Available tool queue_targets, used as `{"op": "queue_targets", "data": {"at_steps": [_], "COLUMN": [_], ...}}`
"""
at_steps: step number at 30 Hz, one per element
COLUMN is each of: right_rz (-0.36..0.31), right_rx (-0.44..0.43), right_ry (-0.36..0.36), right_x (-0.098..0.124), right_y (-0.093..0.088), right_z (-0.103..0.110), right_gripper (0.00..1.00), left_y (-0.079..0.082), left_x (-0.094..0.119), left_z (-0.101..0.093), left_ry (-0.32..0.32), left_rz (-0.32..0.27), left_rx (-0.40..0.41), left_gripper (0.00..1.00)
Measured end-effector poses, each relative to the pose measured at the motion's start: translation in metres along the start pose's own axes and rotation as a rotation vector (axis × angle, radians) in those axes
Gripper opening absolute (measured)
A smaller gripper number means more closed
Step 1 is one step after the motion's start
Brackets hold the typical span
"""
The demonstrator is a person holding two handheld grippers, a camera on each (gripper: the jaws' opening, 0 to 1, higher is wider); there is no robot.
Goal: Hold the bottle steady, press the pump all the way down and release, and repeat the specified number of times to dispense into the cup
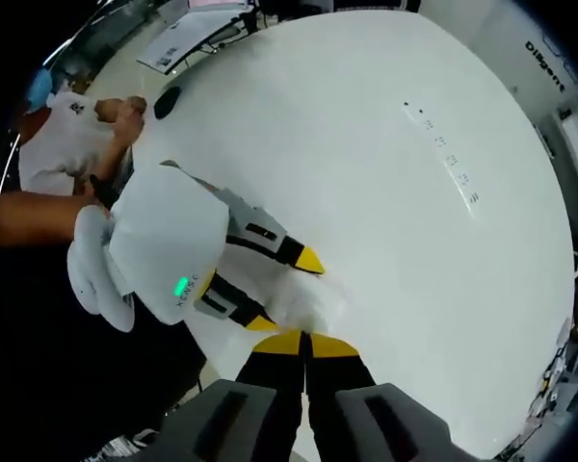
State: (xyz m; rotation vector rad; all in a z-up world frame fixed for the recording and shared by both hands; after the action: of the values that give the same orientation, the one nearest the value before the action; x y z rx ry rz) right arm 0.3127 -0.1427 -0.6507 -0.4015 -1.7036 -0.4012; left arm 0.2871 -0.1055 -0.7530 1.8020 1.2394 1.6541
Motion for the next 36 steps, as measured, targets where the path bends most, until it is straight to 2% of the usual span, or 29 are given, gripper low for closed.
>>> {"op": "queue_targets", "data": {"at_steps": [2,3,8,13,18,21,25,27,32,36], "right_rz": [0.016,0.003,0.038,0.041,0.017,-0.015,-0.011,-0.041,-0.034,-0.030], "right_rx": [-0.030,-0.008,-0.017,-0.007,-0.049,-0.068,-0.082,-0.063,-0.080,-0.052], "right_ry": [-0.001,0.008,0.033,0.017,0.017,-0.014,-0.035,-0.040,-0.005,-0.019], "right_x": [-0.004,-0.007,-0.005,-0.004,-0.003,-0.001,0.002,0.004,0.008,0.007], "right_y": [-0.001,0.002,0.002,0.002,-0.002,-0.004,-0.007,-0.004,-0.008,-0.005], "right_z": [0.000,0.000,-0.001,0.001,0.001,0.004,0.006,0.005,0.004,0.006], "right_gripper": [0.00,0.00,0.00,0.00,0.00,0.00,0.00,0.00,0.00,0.00], "left_y": [0.000,0.000,-0.001,-0.002,-0.003,-0.004,-0.004,-0.005,-0.008,-0.009], "left_x": [0.000,0.000,-0.001,-0.001,-0.002,-0.002,-0.002,-0.002,-0.003,-0.002], "left_z": [0.000,0.000,0.000,0.000,0.000,0.000,0.000,0.000,0.000,0.000], "left_ry": [0.004,0.005,-0.001,-0.008,-0.016,-0.022,-0.020,-0.014,-0.006,-0.002], "left_rz": [0.012,0.011,0.015,0.018,0.013,0.006,0.006,0.007,0.008,0.014], "left_rx": [-0.003,-0.004,-0.005,-0.011,-0.024,-0.026,-0.025,-0.024,-0.021,-0.021], "left_gripper": [0.43,0.43,0.43,0.43,0.43,0.43,0.43,0.43,0.42,0.42]}}
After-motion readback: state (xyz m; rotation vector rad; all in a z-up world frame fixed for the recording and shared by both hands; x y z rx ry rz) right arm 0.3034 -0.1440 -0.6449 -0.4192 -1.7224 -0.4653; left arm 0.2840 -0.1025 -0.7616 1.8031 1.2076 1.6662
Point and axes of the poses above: the point that each gripper's makers call its tool centre point, and the gripper's own axes: x roughly backward along the fingers, z roughly to its left, y roughly out of its top, the point moved 5 cm from there along x, roughly backward along the fingers, and after that the axes turned 14 degrees about -y, right-handed, at the moved point
